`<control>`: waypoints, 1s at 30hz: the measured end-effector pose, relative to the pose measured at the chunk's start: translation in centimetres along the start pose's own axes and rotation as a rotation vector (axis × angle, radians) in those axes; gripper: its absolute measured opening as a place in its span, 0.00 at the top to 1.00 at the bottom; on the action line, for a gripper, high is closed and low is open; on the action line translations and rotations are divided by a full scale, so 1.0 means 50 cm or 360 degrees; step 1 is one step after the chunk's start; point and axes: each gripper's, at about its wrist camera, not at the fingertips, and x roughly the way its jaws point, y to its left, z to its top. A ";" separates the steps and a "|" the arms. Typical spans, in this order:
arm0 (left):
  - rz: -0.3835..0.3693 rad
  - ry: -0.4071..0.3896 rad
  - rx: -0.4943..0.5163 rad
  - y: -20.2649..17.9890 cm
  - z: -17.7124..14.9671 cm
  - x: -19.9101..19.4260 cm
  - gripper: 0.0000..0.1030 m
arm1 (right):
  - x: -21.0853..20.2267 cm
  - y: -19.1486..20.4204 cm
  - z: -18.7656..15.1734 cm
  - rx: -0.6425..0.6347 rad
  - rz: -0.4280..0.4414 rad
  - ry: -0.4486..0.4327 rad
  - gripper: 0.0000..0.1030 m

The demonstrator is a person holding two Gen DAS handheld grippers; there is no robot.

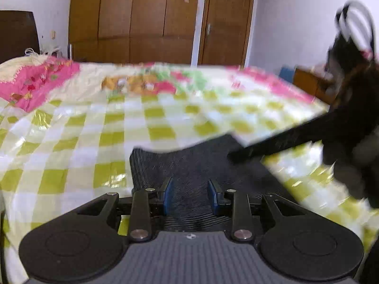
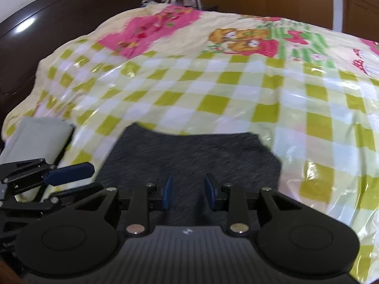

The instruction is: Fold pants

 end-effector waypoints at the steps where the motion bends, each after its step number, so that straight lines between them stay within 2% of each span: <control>1: 0.0032 0.0045 0.0025 0.009 -0.007 0.030 0.58 | 0.013 -0.014 0.004 0.0011 -0.0014 -0.0012 0.70; 4: 0.0083 0.0098 0.0079 0.022 -0.027 0.081 0.54 | 0.066 -0.061 0.010 0.0053 -0.0114 -0.0007 0.75; 7: 0.0046 0.0099 0.0033 0.035 -0.032 0.087 0.54 | 0.110 -0.105 0.000 0.0162 -0.0060 0.0012 0.78; 11: 0.0084 0.0082 0.0032 0.038 -0.014 0.059 0.55 | 0.111 -0.129 0.005 0.0232 -0.0018 -0.0018 0.80; 13: 0.0095 0.0053 0.0010 0.042 -0.013 0.039 0.54 | 0.077 -0.139 0.004 0.0280 0.0005 -0.0058 0.76; 15: 0.0122 0.0078 0.0016 0.048 -0.022 0.040 0.54 | 0.033 -0.143 -0.012 0.0292 -0.0007 -0.0084 0.73; 17: 0.0150 0.0121 0.0024 0.054 -0.038 0.057 0.52 | -0.008 -0.145 -0.038 0.0294 -0.0026 -0.0084 0.73; 19: 0.0146 0.0130 0.0018 0.058 -0.045 0.067 0.50 | -0.037 -0.150 -0.074 0.0341 -0.0012 -0.0041 0.68; 22: 0.0164 0.0138 0.0027 0.064 -0.041 0.080 0.41 | -0.022 -0.157 -0.115 0.0401 0.0021 0.0089 0.62; 25: 0.0103 0.0158 -0.0112 0.091 -0.025 0.063 0.41 | 0.002 -0.170 -0.121 0.0549 0.0114 0.0105 0.60; 30: 0.0030 0.0129 -0.0112 0.102 -0.026 0.012 0.42 | -0.014 -0.186 -0.126 0.0567 0.0194 0.0099 0.57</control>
